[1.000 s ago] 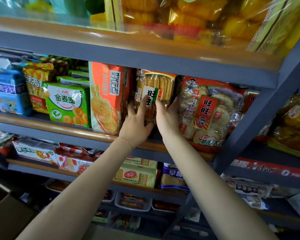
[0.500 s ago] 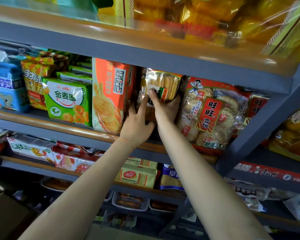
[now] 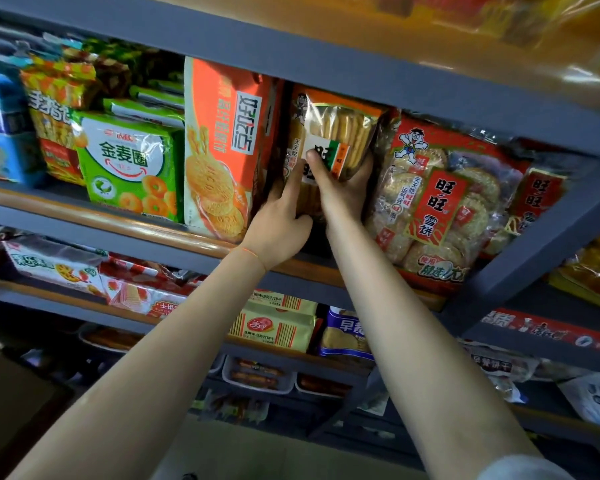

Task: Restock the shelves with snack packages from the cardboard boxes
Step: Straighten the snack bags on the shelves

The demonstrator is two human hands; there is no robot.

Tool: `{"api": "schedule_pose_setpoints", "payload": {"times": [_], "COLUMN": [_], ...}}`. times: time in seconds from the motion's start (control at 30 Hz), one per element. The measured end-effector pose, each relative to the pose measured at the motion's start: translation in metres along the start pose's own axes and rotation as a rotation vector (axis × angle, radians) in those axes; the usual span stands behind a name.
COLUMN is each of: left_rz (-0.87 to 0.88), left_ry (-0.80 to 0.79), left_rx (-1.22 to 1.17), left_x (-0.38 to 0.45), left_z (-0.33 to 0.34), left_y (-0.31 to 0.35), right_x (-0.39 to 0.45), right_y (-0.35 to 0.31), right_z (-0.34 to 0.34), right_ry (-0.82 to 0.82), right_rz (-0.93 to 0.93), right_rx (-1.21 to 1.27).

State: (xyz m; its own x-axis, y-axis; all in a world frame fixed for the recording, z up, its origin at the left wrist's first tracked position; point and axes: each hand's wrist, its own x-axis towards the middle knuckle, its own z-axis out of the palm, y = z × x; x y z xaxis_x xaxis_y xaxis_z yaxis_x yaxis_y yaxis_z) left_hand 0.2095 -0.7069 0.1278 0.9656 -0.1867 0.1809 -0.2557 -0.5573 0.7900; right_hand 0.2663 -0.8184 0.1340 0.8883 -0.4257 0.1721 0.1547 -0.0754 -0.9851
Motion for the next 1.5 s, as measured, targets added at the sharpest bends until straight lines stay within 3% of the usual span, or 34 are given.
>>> {"api": "schedule_pose_setpoints", "payload": {"times": [0.23, 0.73, 0.93, 1.2, 1.5], "left_rz": [-0.014, -0.023, 0.091, 0.012, -0.028], "left_ry": [-0.046, 0.052, 0.136, 0.099, 0.107], "left_rx": [0.024, -0.083, -0.205, -0.368, -0.358], "left_x": [0.008, 0.002, -0.003, 0.007, 0.010], "left_z": [0.003, 0.002, 0.006, 0.002, 0.004], "left_y": [-0.001, 0.000, 0.005, 0.013, 0.013], "right_x": [0.002, -0.055, -0.039, -0.014, 0.002], "right_y": [-0.003, -0.023, -0.021, -0.012, -0.017], "right_z": [0.000, -0.038, -0.028, -0.005, 0.003], "right_ry": [-0.029, -0.098, -0.071, -0.037, -0.024], "right_rz": [-0.007, 0.031, 0.002, 0.046, 0.029], "right_rx": [0.000, -0.103, -0.073, 0.134, 0.041]}}
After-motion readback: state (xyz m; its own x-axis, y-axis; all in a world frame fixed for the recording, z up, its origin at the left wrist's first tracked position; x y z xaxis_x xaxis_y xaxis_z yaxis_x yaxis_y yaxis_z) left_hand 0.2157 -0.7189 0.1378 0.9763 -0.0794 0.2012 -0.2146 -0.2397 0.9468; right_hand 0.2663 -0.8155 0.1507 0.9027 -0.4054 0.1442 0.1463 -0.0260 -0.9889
